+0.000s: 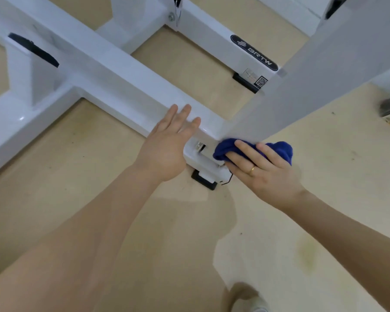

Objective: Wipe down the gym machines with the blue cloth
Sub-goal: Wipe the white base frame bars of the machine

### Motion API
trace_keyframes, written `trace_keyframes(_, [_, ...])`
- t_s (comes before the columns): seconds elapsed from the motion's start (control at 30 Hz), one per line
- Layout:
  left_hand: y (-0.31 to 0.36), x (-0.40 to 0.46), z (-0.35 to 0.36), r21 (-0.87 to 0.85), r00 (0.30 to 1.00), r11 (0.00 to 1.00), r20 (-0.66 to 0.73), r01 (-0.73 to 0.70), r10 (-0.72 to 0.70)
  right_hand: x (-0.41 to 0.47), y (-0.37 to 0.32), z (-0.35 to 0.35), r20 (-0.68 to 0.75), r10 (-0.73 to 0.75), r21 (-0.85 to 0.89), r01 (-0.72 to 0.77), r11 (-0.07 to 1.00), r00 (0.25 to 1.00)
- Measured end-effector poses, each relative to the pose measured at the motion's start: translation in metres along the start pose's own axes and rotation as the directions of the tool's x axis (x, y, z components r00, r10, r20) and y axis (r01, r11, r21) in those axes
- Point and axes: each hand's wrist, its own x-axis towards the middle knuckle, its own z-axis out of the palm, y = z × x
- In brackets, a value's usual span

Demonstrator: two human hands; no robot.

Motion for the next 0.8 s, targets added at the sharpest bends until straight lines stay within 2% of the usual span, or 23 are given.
trace_keyframes(0.07, [0.003,0.000,0.003,0.004,1.000,1.000,-0.007,0.014,-0.014,0.006,-0.009,0.008,0.015,0.001,-0.041,0.000,0.999,1.000])
trace_keyframes(0.13, [0.004,-0.001,0.002,0.035,0.999,0.999,-0.004,0.033,-0.033,0.014,-0.036,0.024,0.158,-0.121,-0.116,0.140,0.983,0.980])
trace_keyframes(0.17, [0.004,-0.001,0.000,0.049,0.999,0.998,0.002,0.041,-0.041,0.018,-0.048,0.029,0.225,-0.187,-0.112,0.216,0.970,0.956])
trace_keyframes(0.23, [0.004,-0.002,-0.003,0.068,0.998,0.996,0.023,0.055,-0.057,0.025,-0.054,0.028,0.276,-0.224,-0.057,0.248,0.967,0.935])
trace_keyframes(0.3, [0.008,-0.002,-0.003,0.099,0.996,0.992,0.040,0.074,-0.078,0.021,-0.043,0.022,0.207,-0.205,-0.013,0.212,0.977,0.957])
trace_keyframes(0.43, [0.020,-0.003,0.002,0.112,0.988,0.982,0.013,0.153,-0.155,0.010,-0.013,0.002,-0.046,0.003,-0.030,-0.004,1.000,0.999])
trace_keyframes(0.5, [0.025,-0.004,0.002,0.083,0.984,0.982,0.033,0.171,-0.174,0.014,-0.012,-0.001,-0.060,0.104,-0.012,-0.105,0.994,0.993])
trace_keyframes(0.53, [0.026,-0.005,0.001,0.079,0.983,0.981,0.045,0.175,-0.179,0.020,-0.017,0.000,-0.039,0.080,-0.055,-0.082,0.995,0.996])
trace_keyframes(0.57, [0.028,-0.007,-0.001,0.080,0.982,0.981,0.063,0.175,-0.181,0.023,-0.025,0.004,0.037,-0.038,-0.106,0.042,0.993,0.999])
trace_keyframes(0.63, [0.031,-0.012,-0.006,0.059,0.980,0.984,0.090,0.170,-0.175,0.028,-0.040,0.009,0.250,-0.265,-0.071,0.290,0.954,0.931])
trace_keyframes(0.7, [0.036,-0.019,-0.008,-0.090,0.983,0.982,0.090,0.166,-0.158,0.030,-0.043,0.005,0.266,-0.194,-0.003,0.202,0.979,0.944])
trace_keyframes(0.77, [0.040,-0.029,-0.006,-0.359,0.981,0.913,0.101,0.194,-0.168,0.019,-0.045,-0.002,0.132,-0.063,0.072,0.053,0.996,0.989])
trace_keyframes(0.8, [0.044,-0.032,-0.004,-0.503,0.975,0.836,0.126,0.220,-0.181,0.013,-0.042,-0.007,0.039,0.058,0.102,-0.061,0.993,0.998])
